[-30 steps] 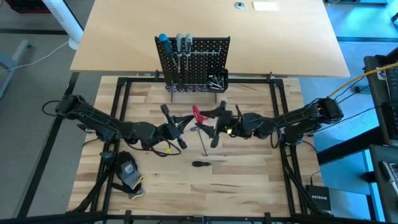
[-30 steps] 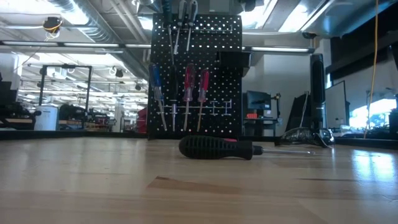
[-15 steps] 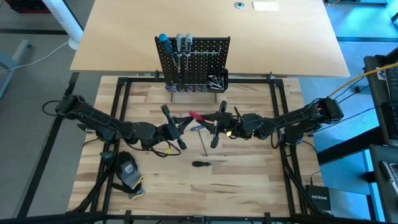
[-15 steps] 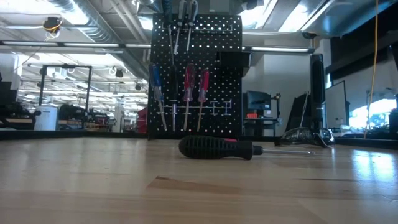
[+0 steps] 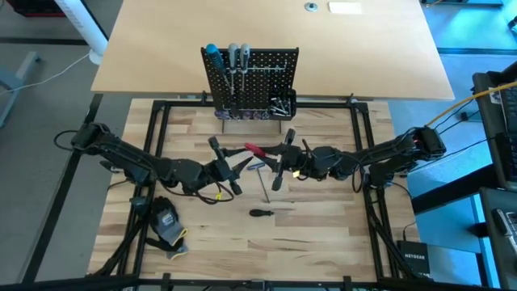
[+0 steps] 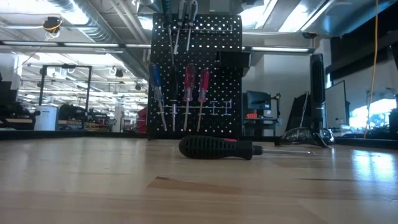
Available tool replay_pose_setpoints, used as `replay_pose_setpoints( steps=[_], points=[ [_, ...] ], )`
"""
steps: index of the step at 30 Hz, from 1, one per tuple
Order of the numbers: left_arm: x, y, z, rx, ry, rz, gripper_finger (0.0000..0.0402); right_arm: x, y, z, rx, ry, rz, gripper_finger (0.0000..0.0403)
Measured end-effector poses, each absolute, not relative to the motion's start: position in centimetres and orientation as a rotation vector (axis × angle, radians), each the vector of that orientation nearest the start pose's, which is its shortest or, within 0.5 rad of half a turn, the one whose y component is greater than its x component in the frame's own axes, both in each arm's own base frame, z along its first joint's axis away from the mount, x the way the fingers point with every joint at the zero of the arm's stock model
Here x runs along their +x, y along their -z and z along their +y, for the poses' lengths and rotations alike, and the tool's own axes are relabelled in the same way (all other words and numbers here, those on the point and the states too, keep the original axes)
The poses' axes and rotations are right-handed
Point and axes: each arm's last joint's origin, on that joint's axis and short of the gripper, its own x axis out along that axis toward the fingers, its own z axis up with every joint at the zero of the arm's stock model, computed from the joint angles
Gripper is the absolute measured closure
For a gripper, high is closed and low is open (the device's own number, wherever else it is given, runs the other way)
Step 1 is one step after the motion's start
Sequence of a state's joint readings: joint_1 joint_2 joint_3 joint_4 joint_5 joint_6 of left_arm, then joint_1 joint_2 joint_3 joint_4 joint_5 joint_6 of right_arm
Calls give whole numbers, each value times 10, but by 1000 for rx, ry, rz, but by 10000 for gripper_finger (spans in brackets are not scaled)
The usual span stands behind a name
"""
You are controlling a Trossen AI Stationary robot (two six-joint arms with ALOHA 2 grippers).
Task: Hang tools onto peg board
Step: Hang the red allen wrench on the peg board
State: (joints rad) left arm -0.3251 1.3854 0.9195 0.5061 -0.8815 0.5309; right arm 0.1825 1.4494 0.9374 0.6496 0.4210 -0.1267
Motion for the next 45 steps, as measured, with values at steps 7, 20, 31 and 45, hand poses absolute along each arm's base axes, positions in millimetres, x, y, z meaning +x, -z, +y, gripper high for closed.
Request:
replay_pose_setpoints(
  steps=[7,20,31,45],
  points=[
    [267,-326,-79,456,-547,149,231,317,-339,45,-172,304,-14,339],
    [219,-307,-69,254,-419,438,230,282,-437,-4,-298,431,266,339],
    [217,-272,-68,230,-429,474,231,253,-469,-81,-251,449,368,339],
    [223,-271,-67,273,-428,452,231,255,-449,-158,-205,368,395,338]
  ],
)
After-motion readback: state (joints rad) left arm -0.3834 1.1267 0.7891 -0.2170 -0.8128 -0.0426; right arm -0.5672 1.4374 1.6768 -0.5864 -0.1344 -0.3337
